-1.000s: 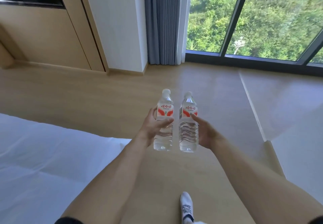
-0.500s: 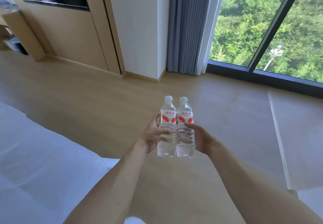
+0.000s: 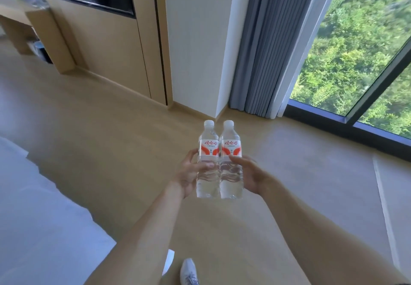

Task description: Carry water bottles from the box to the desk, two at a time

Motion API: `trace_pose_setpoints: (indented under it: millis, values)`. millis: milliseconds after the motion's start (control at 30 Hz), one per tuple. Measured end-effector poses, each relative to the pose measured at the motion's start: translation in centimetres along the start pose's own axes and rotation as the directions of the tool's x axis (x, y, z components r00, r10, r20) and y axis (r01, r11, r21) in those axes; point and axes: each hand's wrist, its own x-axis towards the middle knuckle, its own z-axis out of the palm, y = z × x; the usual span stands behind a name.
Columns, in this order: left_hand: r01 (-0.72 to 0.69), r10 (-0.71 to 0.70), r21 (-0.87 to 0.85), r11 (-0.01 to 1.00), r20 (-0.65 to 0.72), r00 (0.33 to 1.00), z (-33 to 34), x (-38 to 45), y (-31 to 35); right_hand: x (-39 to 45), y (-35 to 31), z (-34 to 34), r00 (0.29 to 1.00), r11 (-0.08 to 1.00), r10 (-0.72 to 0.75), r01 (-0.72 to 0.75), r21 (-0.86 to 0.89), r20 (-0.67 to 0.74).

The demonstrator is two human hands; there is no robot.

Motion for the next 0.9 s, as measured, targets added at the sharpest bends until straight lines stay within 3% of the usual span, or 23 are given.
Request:
trace_pose_setpoints:
  millis: [167,367,567,900]
  values:
    - [-0.02,0.021,0.011,1.0,-0.052,0.998,-3.2,7.8,6.5,10.7,-4.6,1.5,0.995,0.997,0.038,-0.044,-0.062,-0.093]
    - [-0.04,0.046,0.042,0.998,-0.157,0.986,-7.6,13.9,12.7,21.0,-7.7,4.9,0.997,0.997,0.063,-0.065,-0.049,-0.037]
    - [-0.124,0.15,0.109,0.986,-0.282,0.948,-12.7,18.6,17.4,31.4,-9.2,8.9,0.983,0.989,0.136,-0.127,-0.079,0.124]
    - [-0.211,0.187,0.009,0.978,-0.502,0.844,-20.7,27.6,26.8,49.8,-14.4,16.2,0.9,0.959,0.279,-0.24,-0.154,0.335]
